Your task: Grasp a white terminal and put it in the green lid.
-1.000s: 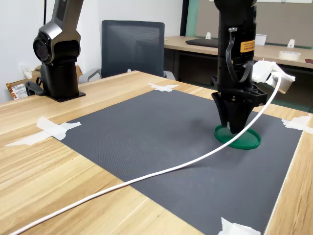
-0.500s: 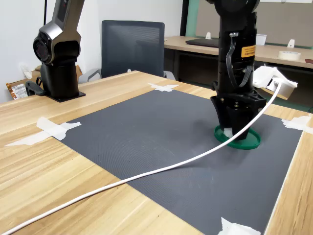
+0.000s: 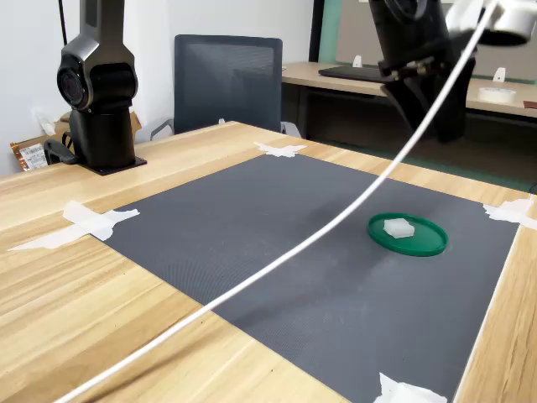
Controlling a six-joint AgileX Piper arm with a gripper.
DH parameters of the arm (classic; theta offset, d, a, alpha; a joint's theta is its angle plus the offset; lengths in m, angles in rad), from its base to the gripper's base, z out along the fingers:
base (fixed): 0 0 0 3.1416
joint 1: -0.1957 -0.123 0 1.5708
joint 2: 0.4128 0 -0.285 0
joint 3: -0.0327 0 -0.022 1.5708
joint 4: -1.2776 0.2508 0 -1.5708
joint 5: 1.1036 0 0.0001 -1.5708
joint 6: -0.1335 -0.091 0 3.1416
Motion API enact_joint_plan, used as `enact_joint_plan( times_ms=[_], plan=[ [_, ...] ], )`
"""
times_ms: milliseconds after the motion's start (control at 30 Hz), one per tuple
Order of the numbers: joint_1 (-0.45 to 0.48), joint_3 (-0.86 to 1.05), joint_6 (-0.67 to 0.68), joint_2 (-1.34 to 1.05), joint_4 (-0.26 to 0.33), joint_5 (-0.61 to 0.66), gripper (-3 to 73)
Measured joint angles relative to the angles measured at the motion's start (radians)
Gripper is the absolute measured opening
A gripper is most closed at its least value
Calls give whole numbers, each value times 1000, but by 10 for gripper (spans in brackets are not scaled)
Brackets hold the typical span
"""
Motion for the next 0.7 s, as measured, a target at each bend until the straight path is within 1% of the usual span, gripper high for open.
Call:
enact_joint_plan(
  times_ms=[167,233,300,467,633,700],
  plan=[
    [15,120,-17,-204,46,-92,71],
    [15,171,-17,-286,72,-112,9],
    [15,225,-17,-366,102,-125,-14],
    [15,375,-17,-559,173,-174,-25],
    [17,565,-18,-783,243,-268,-24],
    [40,645,-28,-884,284,-305,-24]
  ],
)
